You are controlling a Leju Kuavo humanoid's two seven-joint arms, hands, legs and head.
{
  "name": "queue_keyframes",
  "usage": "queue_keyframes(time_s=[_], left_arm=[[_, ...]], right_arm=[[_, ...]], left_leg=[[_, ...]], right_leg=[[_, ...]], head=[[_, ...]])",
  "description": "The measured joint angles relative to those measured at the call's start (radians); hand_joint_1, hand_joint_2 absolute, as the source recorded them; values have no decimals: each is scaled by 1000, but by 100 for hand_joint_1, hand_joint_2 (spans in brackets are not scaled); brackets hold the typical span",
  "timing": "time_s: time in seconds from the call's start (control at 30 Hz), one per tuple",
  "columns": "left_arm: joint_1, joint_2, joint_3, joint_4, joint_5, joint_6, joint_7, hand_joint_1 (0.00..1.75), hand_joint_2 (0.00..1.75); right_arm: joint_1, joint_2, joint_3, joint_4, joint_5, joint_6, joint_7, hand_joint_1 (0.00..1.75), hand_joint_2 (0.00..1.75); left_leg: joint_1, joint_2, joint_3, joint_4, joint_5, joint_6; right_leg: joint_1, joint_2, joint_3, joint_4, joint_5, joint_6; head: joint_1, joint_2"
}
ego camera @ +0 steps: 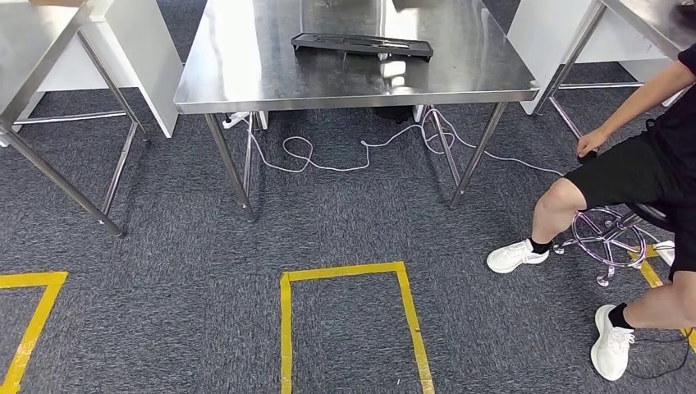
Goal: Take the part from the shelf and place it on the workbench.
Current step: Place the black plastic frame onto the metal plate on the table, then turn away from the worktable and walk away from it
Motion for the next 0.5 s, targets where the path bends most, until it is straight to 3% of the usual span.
queue_keyframes(time_s=[0.1,0.33,0.5], left_arm=[[-1,0,0,1,-3,-2,2,0,0],[-7,0,0,1,-8,-6,10,0,0],[-9,0,0,1,-12,-6,16,0,0]], right_arm=[[0,-3,-1,2,0,0,5,0,0],[0,1,-1,5,3,3,14,0,0],[-1,5,-1,7,7,5,20,0,0]], left_leg=[[-11,1,-6,-5,0,4],[-27,2,-19,0,8,27],[-29,4,-30,1,19,43]], right_leg=[[5,0,-14,2,3,8],[-9,0,-27,-2,19,33],[-14,2,-35,-2,28,49]], head=[[3,0],[3,0],[3,0]])
